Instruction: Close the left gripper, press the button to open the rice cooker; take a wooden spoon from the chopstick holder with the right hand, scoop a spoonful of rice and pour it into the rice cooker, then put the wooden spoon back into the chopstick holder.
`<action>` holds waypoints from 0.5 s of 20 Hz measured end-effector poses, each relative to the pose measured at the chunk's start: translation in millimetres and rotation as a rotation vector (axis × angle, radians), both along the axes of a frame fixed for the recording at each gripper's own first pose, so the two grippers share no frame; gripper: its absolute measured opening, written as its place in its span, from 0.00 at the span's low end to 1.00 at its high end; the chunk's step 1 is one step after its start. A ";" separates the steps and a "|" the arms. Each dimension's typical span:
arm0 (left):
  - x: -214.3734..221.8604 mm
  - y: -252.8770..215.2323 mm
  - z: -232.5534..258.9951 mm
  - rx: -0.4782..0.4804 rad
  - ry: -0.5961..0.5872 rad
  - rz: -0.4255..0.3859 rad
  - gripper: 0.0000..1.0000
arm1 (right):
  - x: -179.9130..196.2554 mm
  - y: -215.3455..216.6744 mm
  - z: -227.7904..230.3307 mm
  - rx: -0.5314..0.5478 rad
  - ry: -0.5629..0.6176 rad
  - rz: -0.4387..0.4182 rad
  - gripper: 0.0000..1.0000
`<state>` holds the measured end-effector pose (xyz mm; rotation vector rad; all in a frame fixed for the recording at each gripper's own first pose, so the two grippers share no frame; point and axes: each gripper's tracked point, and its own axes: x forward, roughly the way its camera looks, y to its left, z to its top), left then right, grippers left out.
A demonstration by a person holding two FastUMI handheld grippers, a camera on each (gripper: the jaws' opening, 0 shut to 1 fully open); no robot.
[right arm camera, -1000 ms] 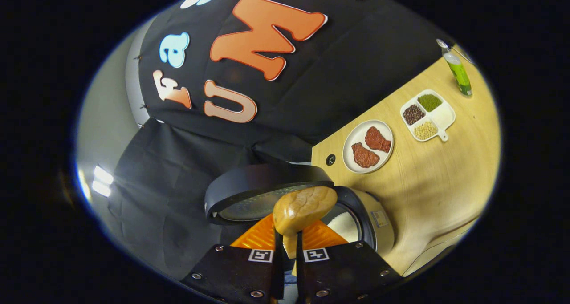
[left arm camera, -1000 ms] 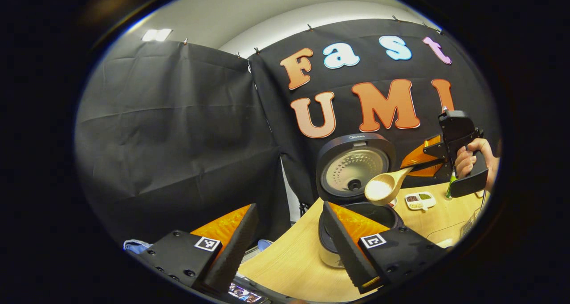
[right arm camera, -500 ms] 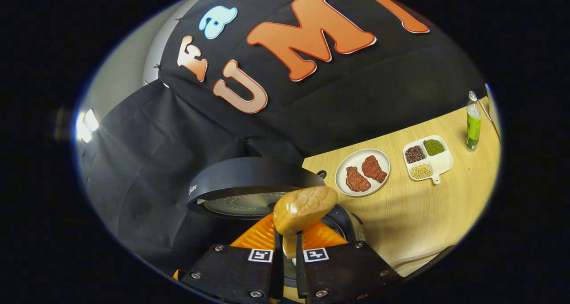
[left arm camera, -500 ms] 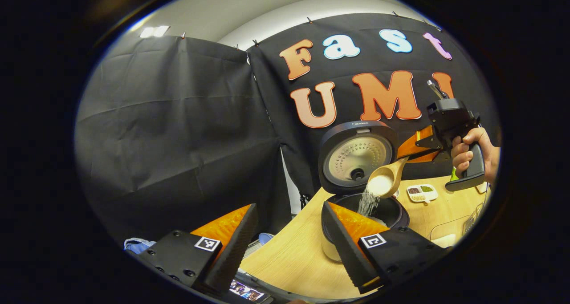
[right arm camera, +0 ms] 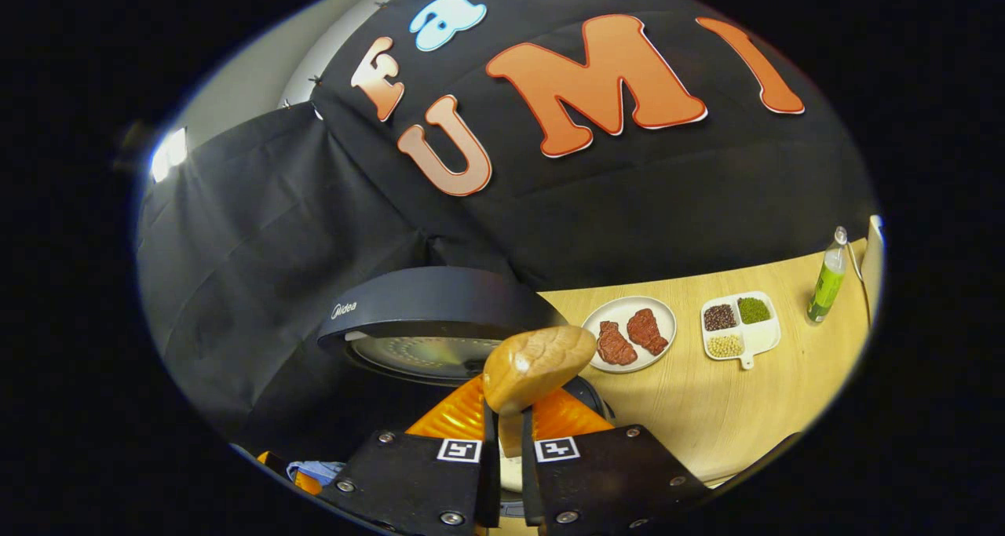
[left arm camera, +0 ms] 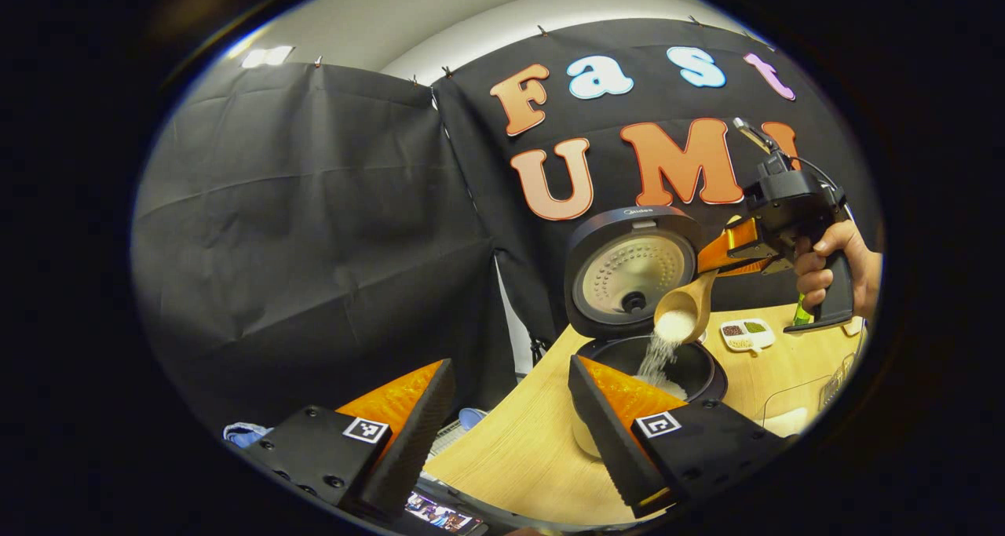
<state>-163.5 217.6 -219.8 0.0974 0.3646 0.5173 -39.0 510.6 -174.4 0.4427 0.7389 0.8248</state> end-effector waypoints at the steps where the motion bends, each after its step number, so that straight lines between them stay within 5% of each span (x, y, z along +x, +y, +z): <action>1: 1.2 -0.3 0.5 -0.001 -0.001 -0.001 1.00 | -2.2 -1.1 2.9 -0.011 -0.021 0.001 0.11; 10: -2.2 2.8 2.1 -0.008 -0.013 0.009 0.98 | -3.6 5.9 8.8 -0.073 -0.155 0.027 0.10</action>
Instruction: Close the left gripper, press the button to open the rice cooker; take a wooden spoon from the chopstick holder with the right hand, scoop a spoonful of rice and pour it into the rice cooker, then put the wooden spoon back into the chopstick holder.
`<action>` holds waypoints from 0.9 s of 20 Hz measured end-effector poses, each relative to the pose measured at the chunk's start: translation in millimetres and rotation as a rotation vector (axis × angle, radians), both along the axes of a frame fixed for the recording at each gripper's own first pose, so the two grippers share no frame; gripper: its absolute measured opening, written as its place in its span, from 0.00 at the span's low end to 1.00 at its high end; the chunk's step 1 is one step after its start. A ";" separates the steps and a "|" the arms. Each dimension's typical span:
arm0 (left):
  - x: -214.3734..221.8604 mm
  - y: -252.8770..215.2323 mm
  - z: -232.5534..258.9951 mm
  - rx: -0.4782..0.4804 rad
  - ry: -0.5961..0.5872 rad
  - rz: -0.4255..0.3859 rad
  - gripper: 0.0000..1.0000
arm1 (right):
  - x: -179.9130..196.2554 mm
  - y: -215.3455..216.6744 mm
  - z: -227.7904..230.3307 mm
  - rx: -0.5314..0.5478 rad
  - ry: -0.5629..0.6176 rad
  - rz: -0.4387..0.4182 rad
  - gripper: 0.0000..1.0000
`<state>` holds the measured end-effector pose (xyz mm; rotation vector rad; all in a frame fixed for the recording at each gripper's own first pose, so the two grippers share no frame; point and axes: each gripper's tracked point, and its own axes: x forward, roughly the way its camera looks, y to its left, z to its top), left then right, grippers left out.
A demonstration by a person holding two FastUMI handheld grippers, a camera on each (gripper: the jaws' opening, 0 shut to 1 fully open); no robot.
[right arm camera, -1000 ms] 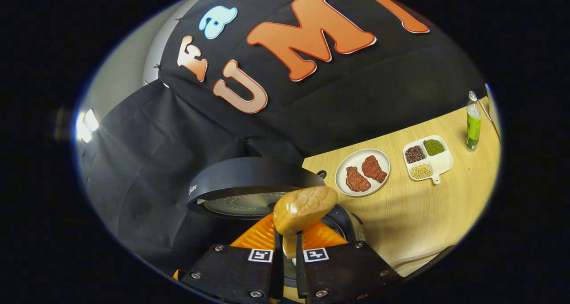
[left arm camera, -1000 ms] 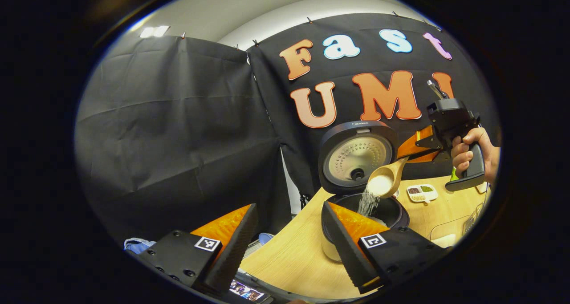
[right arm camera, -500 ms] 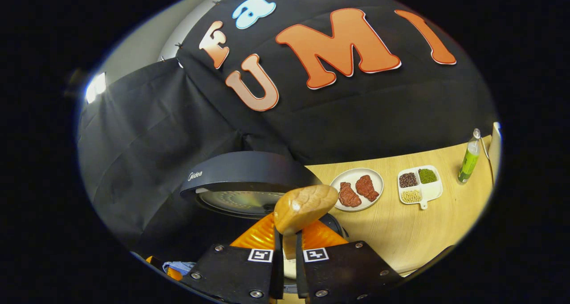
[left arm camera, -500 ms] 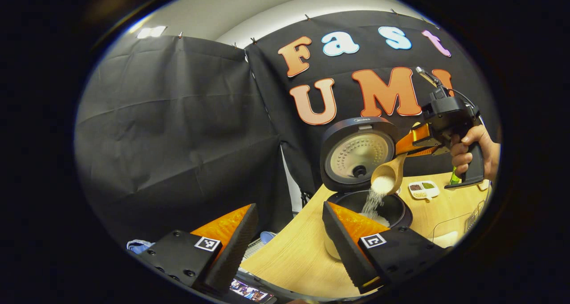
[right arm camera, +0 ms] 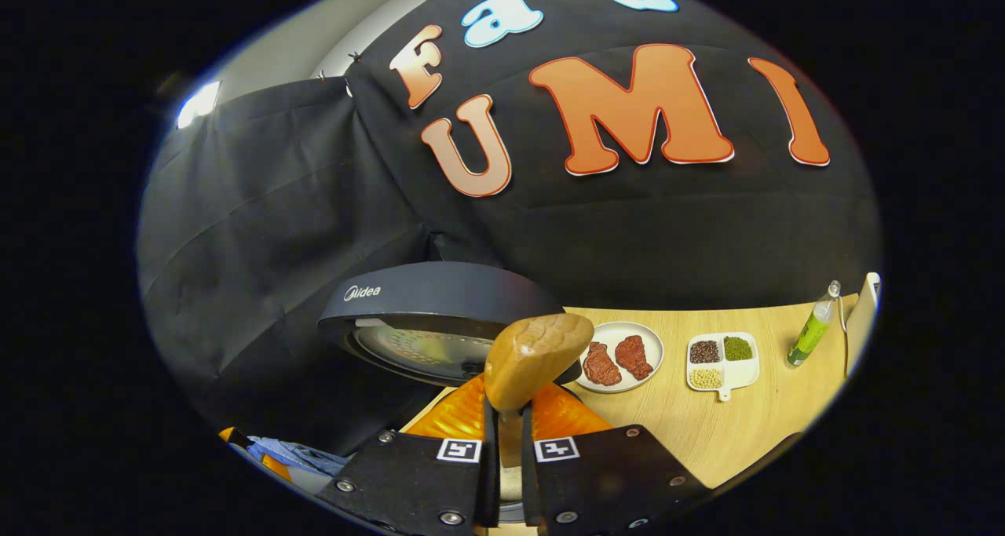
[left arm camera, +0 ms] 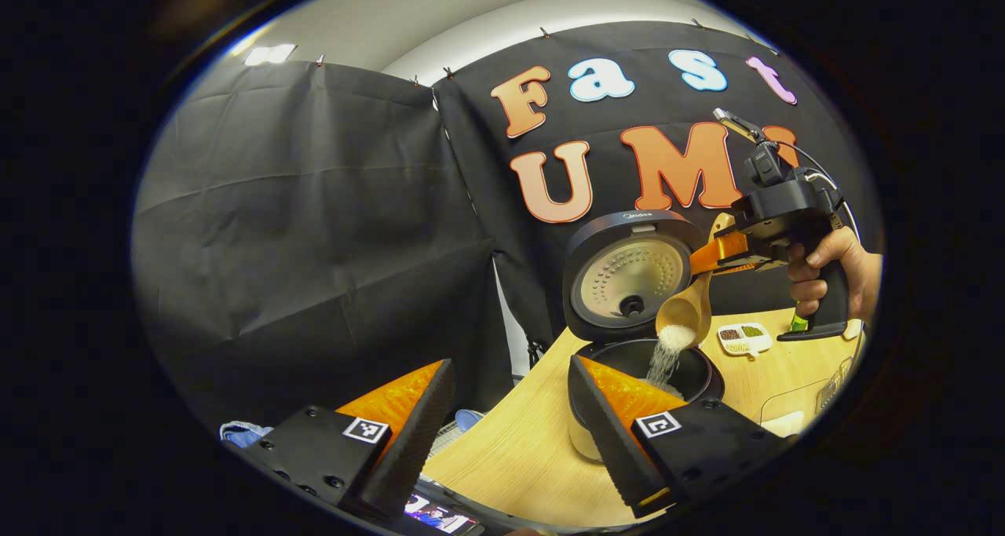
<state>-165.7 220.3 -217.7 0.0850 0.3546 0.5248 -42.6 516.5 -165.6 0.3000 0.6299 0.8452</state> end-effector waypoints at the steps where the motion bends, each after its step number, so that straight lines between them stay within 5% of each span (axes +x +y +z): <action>1: -1.5 1.1 -0.7 -0.002 0.002 0.004 0.98 | -1.9 1.8 -0.9 -0.011 -0.016 0.008 0.10; 4: -6.6 4.8 -5.0 -0.010 0.008 0.017 0.90 | -3.5 5.1 -2.3 -0.042 -0.069 0.025 0.10; 5: -7.2 6.2 -5.8 -0.012 0.010 0.020 0.98 | -6.9 6.6 -4.6 -0.052 -0.081 0.032 0.11; 7: -8.0 7.6 -6.6 -0.015 0.006 0.024 0.98 | -9.2 8.8 -6.1 -0.076 -0.114 0.039 0.10; 9: -7.8 9.0 -9.7 -0.017 0.006 0.026 0.90 | -11.5 14.1 -8.0 -0.102 -0.146 0.052 0.10; 10: -9.1 9.6 -11.3 -0.020 0.007 0.027 0.99 | -12.1 14.9 -7.7 -0.112 -0.164 0.057 0.10; 18: -1.9 16.1 -21.1 -0.030 0.014 0.023 0.99 | -16.3 25.9 -10.0 -0.169 -0.275 0.104 0.11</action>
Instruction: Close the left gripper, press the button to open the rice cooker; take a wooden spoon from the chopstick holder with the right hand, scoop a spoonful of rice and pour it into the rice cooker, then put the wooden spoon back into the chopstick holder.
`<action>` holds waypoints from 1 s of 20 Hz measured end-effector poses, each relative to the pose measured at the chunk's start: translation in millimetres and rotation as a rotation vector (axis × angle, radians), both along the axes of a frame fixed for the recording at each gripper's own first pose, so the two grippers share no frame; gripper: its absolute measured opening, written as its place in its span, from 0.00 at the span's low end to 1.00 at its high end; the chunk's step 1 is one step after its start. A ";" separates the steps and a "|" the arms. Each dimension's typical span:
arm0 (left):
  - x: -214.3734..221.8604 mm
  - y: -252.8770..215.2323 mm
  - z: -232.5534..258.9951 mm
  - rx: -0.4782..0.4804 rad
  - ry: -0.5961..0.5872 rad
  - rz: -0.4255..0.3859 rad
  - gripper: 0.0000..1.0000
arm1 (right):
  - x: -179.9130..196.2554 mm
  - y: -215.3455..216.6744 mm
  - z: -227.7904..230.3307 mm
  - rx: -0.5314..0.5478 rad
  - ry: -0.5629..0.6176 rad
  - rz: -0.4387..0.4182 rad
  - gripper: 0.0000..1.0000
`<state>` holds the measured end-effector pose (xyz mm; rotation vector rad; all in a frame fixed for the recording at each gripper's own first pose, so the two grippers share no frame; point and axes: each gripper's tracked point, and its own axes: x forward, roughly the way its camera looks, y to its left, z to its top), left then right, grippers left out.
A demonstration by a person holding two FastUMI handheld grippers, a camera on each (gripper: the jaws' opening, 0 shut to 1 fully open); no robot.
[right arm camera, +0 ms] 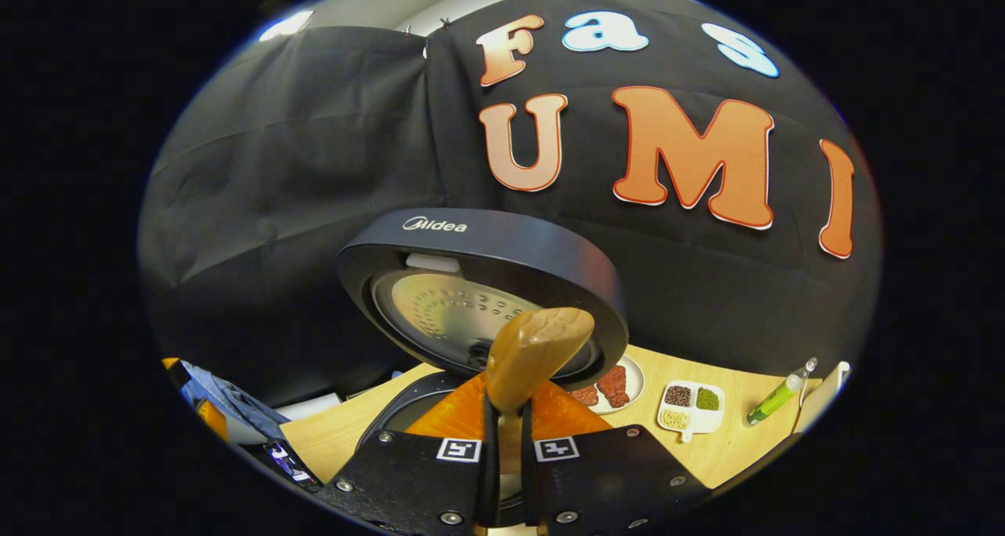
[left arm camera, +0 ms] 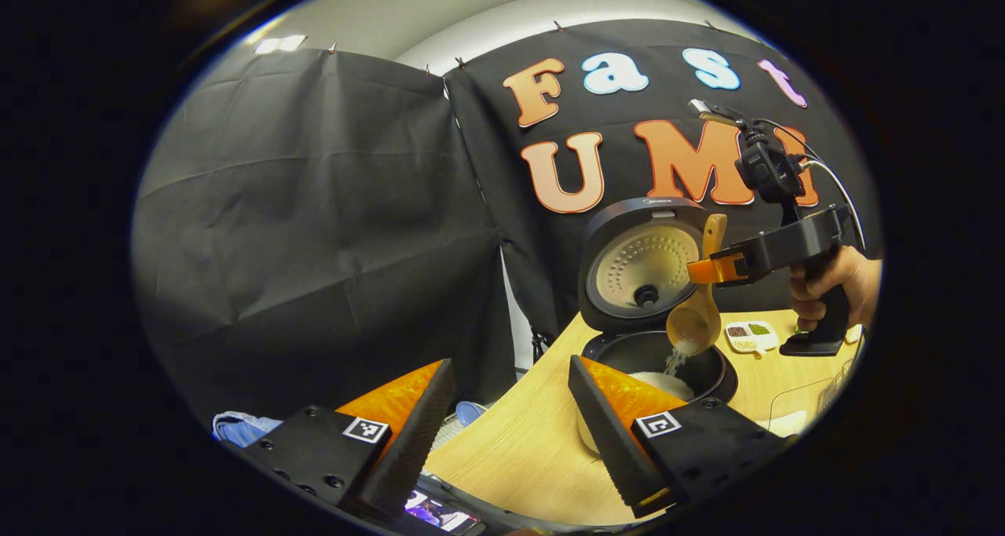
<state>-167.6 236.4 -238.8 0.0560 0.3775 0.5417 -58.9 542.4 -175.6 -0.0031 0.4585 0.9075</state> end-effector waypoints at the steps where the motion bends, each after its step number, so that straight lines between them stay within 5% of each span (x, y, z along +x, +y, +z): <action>1: 1.1 -0.2 -0.5 -0.002 0.003 -0.002 0.99 | -0.8 0.9 -2.4 -0.009 -0.009 0.005 0.11; 2: 2.1 -0.4 -2.4 -0.003 0.004 -0.003 0.91 | -1.7 1.1 -2.4 -0.015 -0.019 0.012 0.11; 6: 5.4 1.0 -6.1 -0.011 0.008 -0.003 0.98 | 1.9 -2.2 0.9 -0.010 -0.046 0.016 0.11; 7: 5.9 1.3 -6.3 -0.015 0.006 -0.001 0.90 | 2.5 -2.4 4.2 0.001 -0.052 0.017 0.11; 9: 4.8 0.7 -5.7 -0.014 0.006 0.003 0.98 | 0.8 -3.3 14.5 0.032 -0.069 0.027 0.11; 16: 7.8 -5.4 -6.6 -0.019 0.006 0.006 0.98 | -12.6 -5.8 40.6 0.021 -0.308 0.079 0.11; 20: 8.7 -10.6 -0.4 -0.012 0.001 0.006 0.98 | -23.1 -10.4 43.4 0.083 -0.218 0.087 0.11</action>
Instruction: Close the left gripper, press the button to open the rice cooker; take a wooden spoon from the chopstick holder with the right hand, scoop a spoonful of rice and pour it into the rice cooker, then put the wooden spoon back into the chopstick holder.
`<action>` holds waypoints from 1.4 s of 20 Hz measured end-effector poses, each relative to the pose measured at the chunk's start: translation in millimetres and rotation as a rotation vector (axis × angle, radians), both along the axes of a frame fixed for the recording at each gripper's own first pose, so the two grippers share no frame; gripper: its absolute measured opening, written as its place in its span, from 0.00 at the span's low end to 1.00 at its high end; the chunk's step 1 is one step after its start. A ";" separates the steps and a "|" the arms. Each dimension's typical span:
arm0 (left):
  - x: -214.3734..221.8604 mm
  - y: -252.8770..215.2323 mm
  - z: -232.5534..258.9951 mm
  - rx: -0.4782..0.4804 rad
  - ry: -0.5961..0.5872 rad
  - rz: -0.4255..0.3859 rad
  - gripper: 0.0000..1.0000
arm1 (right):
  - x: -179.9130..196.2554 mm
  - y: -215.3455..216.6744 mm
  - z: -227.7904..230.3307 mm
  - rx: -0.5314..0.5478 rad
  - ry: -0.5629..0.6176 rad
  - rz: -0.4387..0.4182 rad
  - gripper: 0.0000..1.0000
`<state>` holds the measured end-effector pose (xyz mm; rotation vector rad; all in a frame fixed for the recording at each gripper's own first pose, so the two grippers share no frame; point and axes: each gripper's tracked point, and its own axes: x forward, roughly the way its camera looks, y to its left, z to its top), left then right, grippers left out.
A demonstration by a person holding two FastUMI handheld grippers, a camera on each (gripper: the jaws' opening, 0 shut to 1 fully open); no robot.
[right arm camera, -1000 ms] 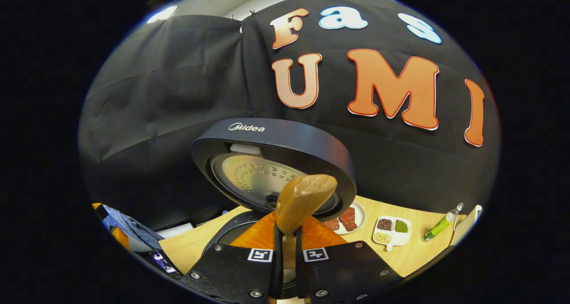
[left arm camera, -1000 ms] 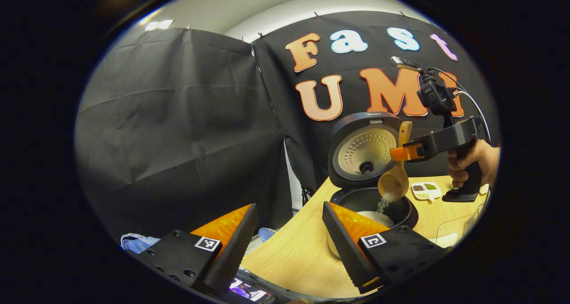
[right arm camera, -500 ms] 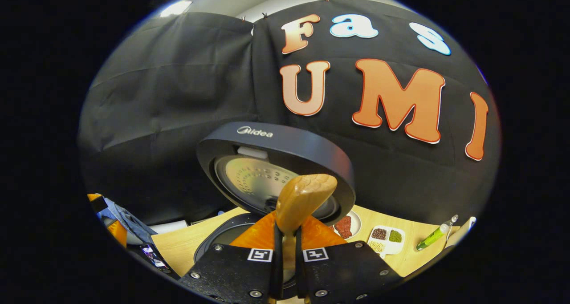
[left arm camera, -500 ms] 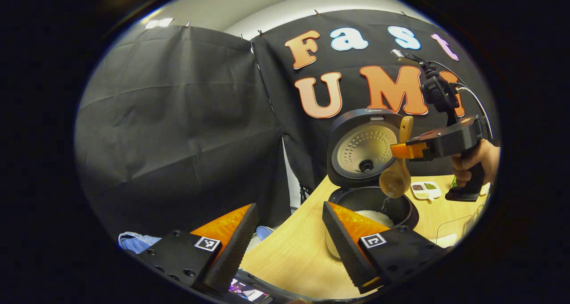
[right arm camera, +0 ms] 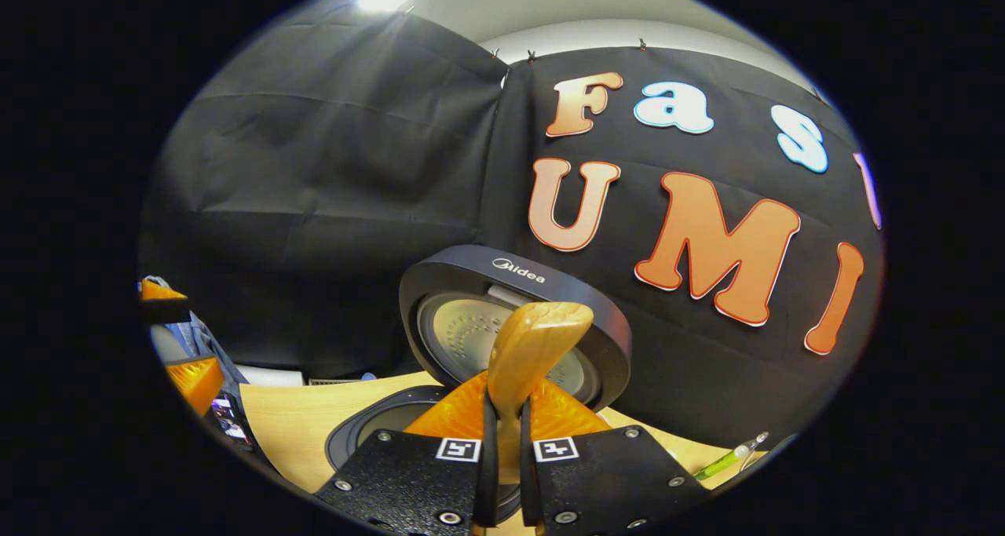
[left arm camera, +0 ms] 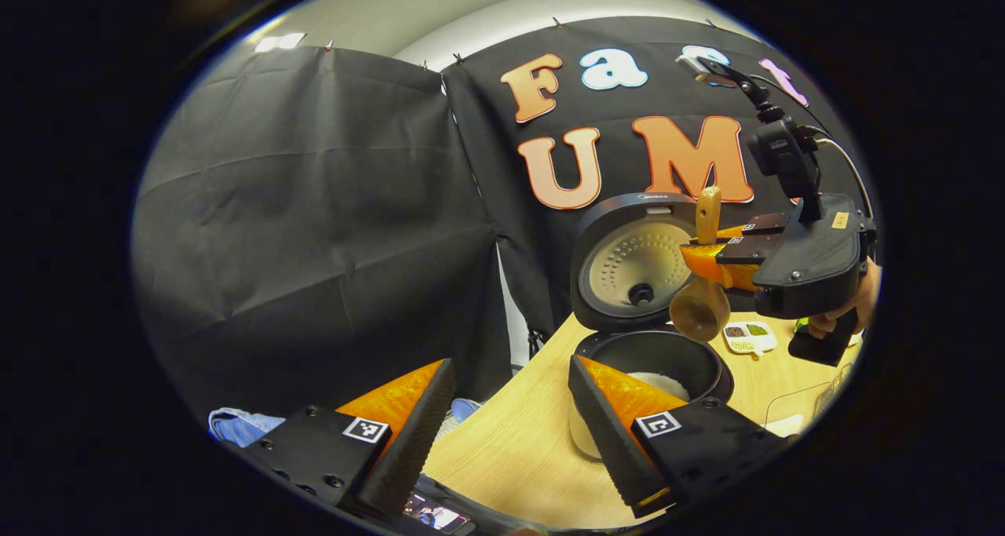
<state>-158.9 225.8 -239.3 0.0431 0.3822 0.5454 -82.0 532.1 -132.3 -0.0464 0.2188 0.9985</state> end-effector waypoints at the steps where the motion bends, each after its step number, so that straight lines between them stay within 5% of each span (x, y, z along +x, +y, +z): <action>1: 0.1 -3.0 4.1 -0.009 -0.012 -0.002 0.98 | -6.9 -2.3 0.3 0.045 0.101 0.010 0.11; 3: -1.0 -6.0 13.1 -0.007 -0.030 -0.005 0.90 | -3.4 -13.5 5.6 0.131 0.270 -0.007 0.11; 4: -1.0 -6.1 14.1 -0.003 -0.032 -0.004 0.98 | 2.6 -21.7 9.9 0.162 0.319 -0.019 0.11; 7: 0.4 -13.9 16.5 -0.001 -0.026 -0.007 0.99 | 19.6 -55.7 16.7 0.238 0.422 -0.065 0.10; 8: 0.9 -17.3 17.0 -0.002 -0.024 -0.016 0.90 | 24.7 -69.1 16.9 0.264 0.459 -0.084 0.10; 9: 3.0 -22.6 17.7 0.000 -0.024 -0.025 0.99 | 29.0 -82.2 14.5 0.286 0.493 -0.106 0.10; 12: 12.2 -43.9 21.4 -0.004 -0.031 -0.072 0.98 | 43.9 -134.1 -1.9 0.313 0.568 -0.204 0.10; 28: 91.9 -194.8 38.5 -0.032 -0.074 -0.390 0.98 | 51.1 -428.9 -124.9 0.162 0.596 -0.780 0.11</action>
